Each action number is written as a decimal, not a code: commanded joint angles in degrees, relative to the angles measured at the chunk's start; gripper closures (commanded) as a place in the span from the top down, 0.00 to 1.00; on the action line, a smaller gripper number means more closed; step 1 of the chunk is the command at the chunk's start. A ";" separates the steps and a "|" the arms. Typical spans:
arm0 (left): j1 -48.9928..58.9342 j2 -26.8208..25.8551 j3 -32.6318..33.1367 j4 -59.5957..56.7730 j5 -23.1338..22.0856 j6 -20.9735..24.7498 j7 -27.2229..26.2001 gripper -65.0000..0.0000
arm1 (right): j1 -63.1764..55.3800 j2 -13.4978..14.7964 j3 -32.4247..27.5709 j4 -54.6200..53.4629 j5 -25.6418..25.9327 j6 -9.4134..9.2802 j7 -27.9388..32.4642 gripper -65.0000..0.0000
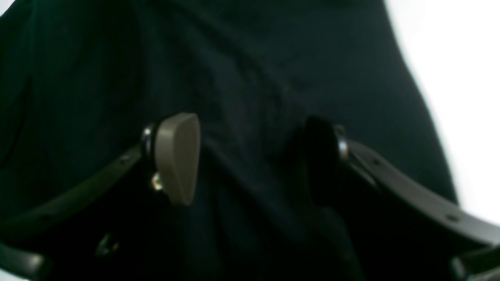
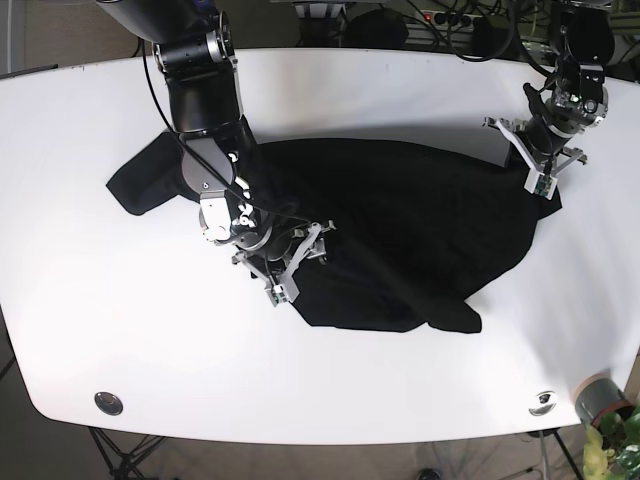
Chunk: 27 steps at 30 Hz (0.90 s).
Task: Fold the T-shirt properly
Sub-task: 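Regrasp the black garment's middle with the right gripper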
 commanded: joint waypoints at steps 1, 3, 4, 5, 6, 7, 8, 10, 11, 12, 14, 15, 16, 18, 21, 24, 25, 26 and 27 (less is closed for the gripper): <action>-0.35 -0.87 -0.38 0.86 -0.30 0.12 -1.05 0.00 | 2.51 0.15 0.19 0.90 0.69 0.40 1.57 0.60; -0.35 -0.87 -0.38 0.86 -0.30 0.12 -1.05 0.00 | 2.95 0.76 0.19 0.81 0.69 0.40 1.66 0.60; -0.35 -0.87 -0.38 0.86 -0.30 0.12 -1.05 0.00 | 3.12 0.85 0.19 0.81 0.69 0.40 1.66 0.60; -0.35 -0.87 -0.38 0.86 -0.30 0.12 -1.05 0.00 | 3.12 0.85 0.19 0.81 0.69 0.40 1.66 0.60; -0.35 -0.87 -0.38 0.86 -0.30 0.12 -1.05 0.00 | 3.12 0.85 0.19 0.81 0.69 0.40 1.66 0.60; -0.35 -0.87 -0.38 0.86 -0.30 0.12 -1.05 0.00 | 3.12 0.85 0.19 0.73 0.69 0.40 1.66 0.60; -0.35 -0.87 -0.38 0.86 -0.30 0.12 -1.05 0.00 | 3.12 0.85 0.19 0.64 0.69 0.40 1.66 0.60; -0.35 -0.87 -0.38 0.86 -0.30 0.12 -1.05 0.00 | 3.12 0.85 0.19 -0.68 0.69 0.40 1.75 0.60; -0.35 -0.87 -0.38 0.86 -0.30 0.12 -1.05 0.00 | 3.30 0.85 0.19 -1.91 0.69 0.40 2.36 0.60; -0.35 -0.87 -0.38 0.86 -0.30 0.12 -1.05 0.00 | 3.30 0.85 0.19 -2.53 0.69 0.40 3.06 0.60; -0.44 -0.87 -0.38 0.86 -0.30 0.12 -1.05 0.00 | 3.30 0.85 0.19 -3.49 1.04 0.40 4.82 0.60; -0.44 -0.87 -0.38 0.86 -0.30 0.12 -1.05 0.00 | 3.21 0.85 0.19 -3.58 1.04 0.40 5.26 0.60; -0.44 -0.87 -0.38 0.86 -0.30 0.12 -1.05 0.00 | 3.12 0.85 0.19 -3.58 1.04 0.40 5.35 0.60; -0.44 -0.87 -0.38 0.86 -0.30 0.12 -1.05 0.00 | 3.04 0.68 0.19 -3.58 1.13 0.40 5.35 0.60; -0.44 -0.87 -0.38 0.78 -0.30 0.12 -1.05 0.00 | 2.95 0.50 0.01 -3.58 1.22 0.40 5.35 0.60; -0.44 -0.87 -0.38 0.78 -0.30 0.12 -1.05 0.00 | 2.77 -1.08 0.01 -3.58 0.96 0.40 5.35 0.60; -0.44 -0.87 -0.38 0.78 -0.30 0.12 -1.05 0.00 | 2.77 -1.43 0.01 -3.58 0.78 0.40 5.35 0.60; -0.44 -0.87 -0.38 0.78 -0.30 0.12 -1.05 0.00 | 2.77 -1.61 0.01 -3.67 0.78 0.40 5.35 0.60; -0.44 -0.87 -0.38 0.78 -0.30 0.12 -1.05 0.00 | 2.77 -1.70 0.01 -3.67 0.78 0.40 5.35 0.60</action>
